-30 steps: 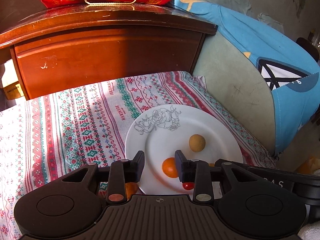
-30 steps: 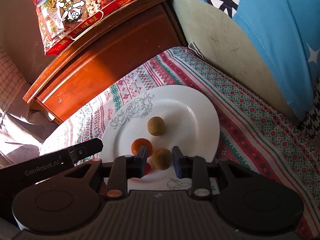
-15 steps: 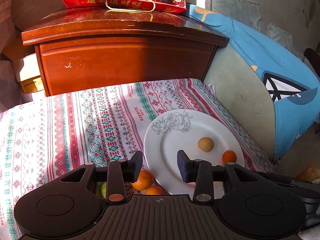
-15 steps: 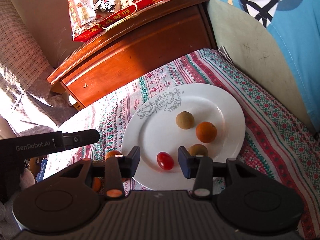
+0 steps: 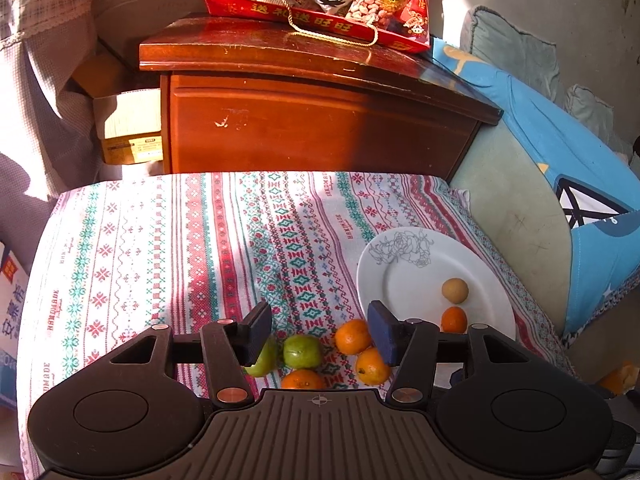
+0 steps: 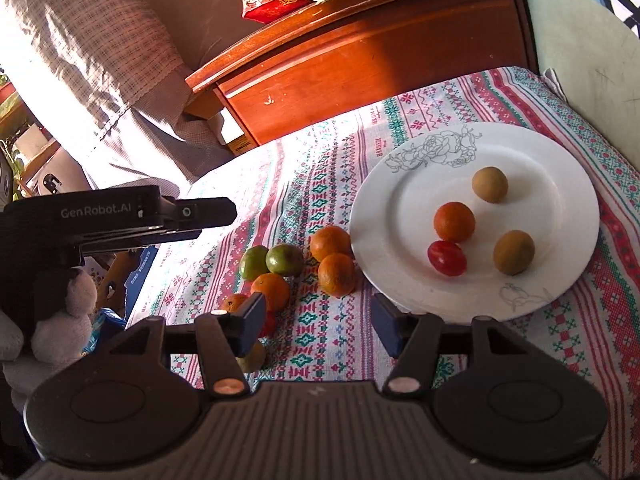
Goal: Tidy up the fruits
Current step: 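Move both open tools back to the fruit pile, then grasp another brown kiwi with the right tool while the left tool grasps a mandarin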
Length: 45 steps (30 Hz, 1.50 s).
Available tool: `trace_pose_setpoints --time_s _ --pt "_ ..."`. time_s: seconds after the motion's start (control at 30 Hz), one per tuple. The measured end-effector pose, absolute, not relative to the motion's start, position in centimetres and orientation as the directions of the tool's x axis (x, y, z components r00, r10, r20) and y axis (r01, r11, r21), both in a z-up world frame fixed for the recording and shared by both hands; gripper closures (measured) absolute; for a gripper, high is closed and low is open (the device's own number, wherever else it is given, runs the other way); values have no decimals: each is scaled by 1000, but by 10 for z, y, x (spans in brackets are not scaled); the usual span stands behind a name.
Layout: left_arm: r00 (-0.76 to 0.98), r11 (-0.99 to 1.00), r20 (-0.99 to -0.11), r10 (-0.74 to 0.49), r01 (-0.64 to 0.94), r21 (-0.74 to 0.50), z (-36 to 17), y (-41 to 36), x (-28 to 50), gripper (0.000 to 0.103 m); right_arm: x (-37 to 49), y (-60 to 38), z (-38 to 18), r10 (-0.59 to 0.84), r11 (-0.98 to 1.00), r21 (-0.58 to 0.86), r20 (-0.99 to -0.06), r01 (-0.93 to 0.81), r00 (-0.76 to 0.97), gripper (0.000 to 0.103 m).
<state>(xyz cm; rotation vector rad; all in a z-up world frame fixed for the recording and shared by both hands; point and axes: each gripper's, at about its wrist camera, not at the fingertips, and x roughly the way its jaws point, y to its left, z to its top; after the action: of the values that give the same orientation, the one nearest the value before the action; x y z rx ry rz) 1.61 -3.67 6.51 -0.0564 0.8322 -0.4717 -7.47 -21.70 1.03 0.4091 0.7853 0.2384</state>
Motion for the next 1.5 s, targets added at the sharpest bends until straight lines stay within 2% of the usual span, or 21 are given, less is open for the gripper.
trace_pose_setpoints --time_s 0.47,0.63,0.73,0.9,0.97,1.03,1.5 --pt "557 913 -734 -388 341 -224 47 7 2 50 -83 -163 -7 416 904 377 -676 -199 608 44" --pt "546 917 -748 -377 333 -219 42 15 1 50 -83 -149 -10 403 914 328 -681 -237 612 54" --pt "541 921 -756 -369 320 -220 39 20 1 46 -80 -144 -13 390 921 309 -686 -239 615 59" --pt "539 926 -764 -356 310 -213 36 28 0 46 -77 -137 -14 374 927 276 -682 -253 629 64" --pt "539 927 -764 -354 308 -212 34 30 -1 46 -76 -133 -15 358 934 247 -678 -259 642 68" --pt "539 928 -765 -352 308 -210 32 31 -1 46 -75 -131 -16 343 939 227 -679 -259 649 77" --pt "517 894 -766 -382 417 -164 21 13 -15 47 -81 -162 -7 290 956 246 -687 -162 666 77"
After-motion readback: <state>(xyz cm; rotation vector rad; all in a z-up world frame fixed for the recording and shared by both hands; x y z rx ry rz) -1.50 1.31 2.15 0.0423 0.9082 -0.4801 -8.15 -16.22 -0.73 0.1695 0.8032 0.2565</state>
